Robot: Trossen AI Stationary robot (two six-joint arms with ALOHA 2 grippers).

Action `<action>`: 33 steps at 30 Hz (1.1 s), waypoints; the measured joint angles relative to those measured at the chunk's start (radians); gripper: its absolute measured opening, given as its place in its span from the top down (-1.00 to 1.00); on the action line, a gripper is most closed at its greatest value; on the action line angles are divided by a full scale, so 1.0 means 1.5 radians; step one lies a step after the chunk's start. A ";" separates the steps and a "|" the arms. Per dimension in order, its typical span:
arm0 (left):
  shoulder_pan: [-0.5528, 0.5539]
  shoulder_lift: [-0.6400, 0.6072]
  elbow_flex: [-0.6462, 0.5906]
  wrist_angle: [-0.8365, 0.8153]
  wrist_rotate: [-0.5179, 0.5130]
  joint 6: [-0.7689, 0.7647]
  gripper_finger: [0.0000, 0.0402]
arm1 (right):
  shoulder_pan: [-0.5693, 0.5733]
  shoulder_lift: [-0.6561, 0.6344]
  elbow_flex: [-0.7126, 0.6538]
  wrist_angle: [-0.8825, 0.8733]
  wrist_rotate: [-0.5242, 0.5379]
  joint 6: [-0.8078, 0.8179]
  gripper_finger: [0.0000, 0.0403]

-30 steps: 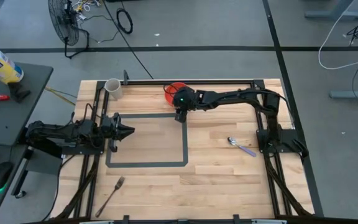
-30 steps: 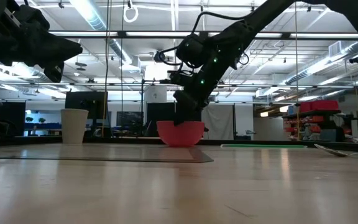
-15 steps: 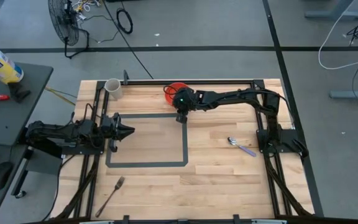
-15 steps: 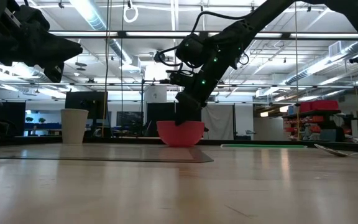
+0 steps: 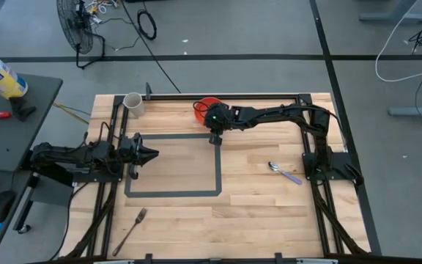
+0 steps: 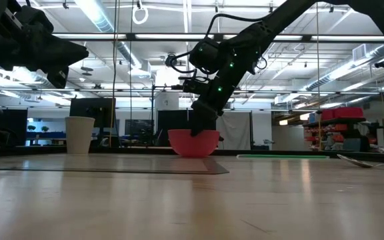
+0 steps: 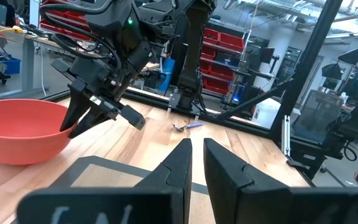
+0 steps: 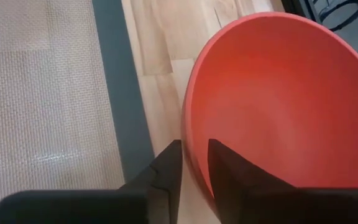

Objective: Pick & Place Utensil
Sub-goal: Put the orange bowl on the transparent mat

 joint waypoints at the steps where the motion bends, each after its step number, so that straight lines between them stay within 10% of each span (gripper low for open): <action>1: 0.000 0.000 0.000 0.000 0.000 0.000 0.77 | 0.000 0.000 0.000 0.001 0.000 -0.002 0.68; 19: 0.000 0.000 0.042 0.005 0.040 -0.005 0.77 | 0.103 -0.024 0.116 -0.097 -0.008 -0.017 0.95; 33: 0.000 0.000 0.044 0.025 0.053 -0.023 0.77 | 0.239 0.038 0.123 0.013 -0.158 -0.316 0.95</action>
